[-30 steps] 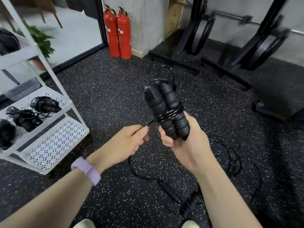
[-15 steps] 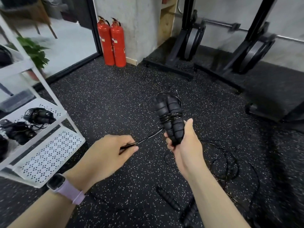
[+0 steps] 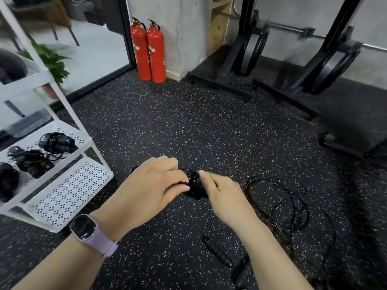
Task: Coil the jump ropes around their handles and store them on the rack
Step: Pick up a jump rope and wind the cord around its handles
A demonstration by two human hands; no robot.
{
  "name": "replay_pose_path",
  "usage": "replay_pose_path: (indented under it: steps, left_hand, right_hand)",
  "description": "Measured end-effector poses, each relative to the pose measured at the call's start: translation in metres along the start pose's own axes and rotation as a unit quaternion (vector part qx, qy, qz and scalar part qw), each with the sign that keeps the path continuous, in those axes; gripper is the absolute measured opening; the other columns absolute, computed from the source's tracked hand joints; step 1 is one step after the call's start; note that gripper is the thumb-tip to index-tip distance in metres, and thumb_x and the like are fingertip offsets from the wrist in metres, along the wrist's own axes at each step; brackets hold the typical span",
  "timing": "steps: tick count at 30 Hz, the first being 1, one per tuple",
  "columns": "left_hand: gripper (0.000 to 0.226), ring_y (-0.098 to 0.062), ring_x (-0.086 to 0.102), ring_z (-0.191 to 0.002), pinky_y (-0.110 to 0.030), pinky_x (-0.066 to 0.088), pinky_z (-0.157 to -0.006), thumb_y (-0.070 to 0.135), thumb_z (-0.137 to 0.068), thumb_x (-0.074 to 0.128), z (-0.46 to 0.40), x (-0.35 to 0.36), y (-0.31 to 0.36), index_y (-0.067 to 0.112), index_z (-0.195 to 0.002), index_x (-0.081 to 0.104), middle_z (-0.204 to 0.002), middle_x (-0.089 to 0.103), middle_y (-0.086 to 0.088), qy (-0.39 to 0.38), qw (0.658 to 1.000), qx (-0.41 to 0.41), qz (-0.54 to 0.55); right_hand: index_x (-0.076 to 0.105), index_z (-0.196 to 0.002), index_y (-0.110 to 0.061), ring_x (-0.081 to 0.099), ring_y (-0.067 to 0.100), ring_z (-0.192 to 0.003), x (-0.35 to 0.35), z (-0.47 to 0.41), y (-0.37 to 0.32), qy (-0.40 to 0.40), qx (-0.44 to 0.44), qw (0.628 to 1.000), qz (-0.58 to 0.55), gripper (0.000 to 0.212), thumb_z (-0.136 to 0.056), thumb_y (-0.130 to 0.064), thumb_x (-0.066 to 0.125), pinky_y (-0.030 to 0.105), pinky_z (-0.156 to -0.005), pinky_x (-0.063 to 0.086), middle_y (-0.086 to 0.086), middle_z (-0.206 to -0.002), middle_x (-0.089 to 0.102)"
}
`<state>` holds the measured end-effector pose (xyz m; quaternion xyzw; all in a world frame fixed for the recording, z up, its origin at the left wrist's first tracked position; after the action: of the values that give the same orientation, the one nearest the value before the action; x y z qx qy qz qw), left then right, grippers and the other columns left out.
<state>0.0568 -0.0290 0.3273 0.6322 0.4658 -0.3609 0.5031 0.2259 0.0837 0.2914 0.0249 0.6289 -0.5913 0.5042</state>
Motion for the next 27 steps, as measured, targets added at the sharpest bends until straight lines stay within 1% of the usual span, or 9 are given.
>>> replay_pose_path:
  steps: [4, 9, 13, 18, 21, 23, 25, 26, 27]
  left_hand:
    - [0.026, 0.002, 0.044, -0.088, -0.01, 0.033, -0.076, 0.054, -0.098, 0.046, 0.004, 0.006, -0.003, 0.038, -0.101, 0.066, -0.085, 0.047, 0.018, -0.053, 0.997, -0.018, 0.061]
    - [0.01, -0.002, 0.05, -0.079, -0.011, 0.038, -0.072, 0.051, -0.092, 0.064, 0.005, 0.01, -0.008, 0.043, -0.095, 0.069, -0.089, 0.051, 0.015, -0.07, 0.967, -0.107, 0.219]
    - [0.01, -0.004, 0.068, -0.085, -0.021, 0.053, -0.079, 0.046, -0.09, 0.073, 0.0, 0.008, -0.014, 0.041, -0.099, 0.073, -0.095, 0.072, 0.013, -0.156, 0.911, -0.169, 0.344]
    - [0.024, -0.02, 0.071, -0.091, -0.033, 0.057, -0.087, 0.041, -0.087, 0.076, -0.001, 0.008, -0.024, 0.023, -0.102, 0.076, -0.101, 0.076, -0.007, -0.216, 0.81, -0.185, 0.513]
    - [0.027, -0.014, 0.069, -0.085, -0.026, 0.055, -0.08, 0.042, -0.081, 0.078, -0.002, 0.012, -0.027, 0.02, -0.097, 0.078, -0.094, 0.075, -0.005, -0.218, 0.78, -0.206, 0.549]
    - [0.028, -0.014, 0.066, -0.086, -0.028, 0.055, -0.083, 0.033, -0.088, 0.077, 0.003, 0.018, -0.032, 0.009, -0.102, 0.075, -0.094, 0.072, -0.007, -0.191, 0.776, -0.219, 0.56]
    - [0.011, -0.022, 0.062, -0.093, -0.038, 0.054, -0.099, 0.001, -0.101, 0.058, 0.013, 0.024, -0.038, -0.006, -0.107, 0.066, -0.098, 0.066, -0.015, -0.132, 0.799, -0.272, 0.52]
    - [0.02, -0.018, 0.059, -0.088, -0.031, 0.054, -0.099, -0.01, -0.1, 0.052, 0.015, 0.025, -0.038, 0.002, -0.096, 0.067, -0.091, 0.065, -0.011, -0.117, 0.82, -0.291, 0.478]
    - [0.04, -0.012, 0.055, -0.078, -0.017, 0.054, -0.087, -0.013, -0.098, 0.051, 0.013, 0.022, -0.032, 0.018, -0.079, 0.067, -0.078, 0.061, -0.002, -0.111, 0.841, -0.289, 0.444]
  right_hand:
    - [0.058, -0.071, -0.028, 0.058, 0.021, -0.067, 0.003, 0.007, -0.007, -0.082, -0.057, 0.99, 0.097, 0.061, -0.105, -0.065, 0.024, 0.036, -0.061, 0.045, -0.004, -0.066, 0.06]
    - [0.052, -0.065, -0.019, 0.042, 0.006, -0.051, -0.008, 0.011, -0.007, -0.14, -0.087, 0.985, 0.044, 0.065, -0.106, -0.064, 0.027, 0.032, -0.056, 0.037, -0.008, -0.054, 0.046]
    - [0.064, -0.08, -0.015, 0.045, 0.006, -0.057, -0.012, 0.02, -0.008, -0.171, -0.1, 0.98, 0.0, 0.075, -0.101, -0.074, 0.023, 0.037, -0.061, 0.045, -0.009, -0.06, 0.049]
    - [0.06, -0.092, -0.031, 0.056, -0.001, -0.089, -0.008, 0.027, -0.009, -0.17, -0.093, 0.975, -0.108, 0.057, -0.098, -0.077, 0.027, 0.045, -0.096, 0.052, -0.021, -0.091, 0.059]
    - [0.056, -0.086, -0.031, 0.052, -0.002, -0.081, -0.007, 0.025, -0.008, -0.128, -0.083, 0.978, -0.145, 0.05, -0.096, -0.072, 0.03, 0.036, -0.089, 0.047, -0.02, -0.081, 0.055]
    - [0.054, -0.081, -0.028, 0.055, 0.006, -0.075, -0.008, 0.023, -0.009, -0.12, -0.077, 0.97, -0.197, 0.046, -0.098, -0.063, 0.031, 0.034, -0.083, 0.047, -0.008, -0.072, 0.058]
    - [0.053, -0.077, -0.026, 0.058, 0.017, -0.069, -0.008, 0.021, -0.011, -0.11, -0.067, 0.951, -0.282, 0.043, -0.101, -0.056, 0.032, 0.039, -0.081, 0.048, 0.005, -0.066, 0.062]
    - [0.054, -0.076, -0.026, 0.057, 0.021, -0.068, -0.008, 0.02, -0.012, -0.101, -0.057, 0.94, -0.321, 0.044, -0.1, -0.056, 0.034, 0.044, -0.082, 0.048, 0.009, -0.066, 0.063]
    - [0.056, -0.076, -0.026, 0.057, 0.023, -0.068, -0.008, 0.018, -0.012, -0.092, -0.045, 0.929, -0.356, 0.046, -0.101, -0.059, 0.034, 0.047, -0.082, 0.048, 0.011, -0.068, 0.064]
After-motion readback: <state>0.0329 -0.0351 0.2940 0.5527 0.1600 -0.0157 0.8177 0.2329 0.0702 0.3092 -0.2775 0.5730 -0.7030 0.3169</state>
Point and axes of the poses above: each hand's wrist, its own z-axis away from the middle knuckle, its own x-axis out of the palm, y = z × x, the point moved 1 cm from there along -z, towards the middle knuckle
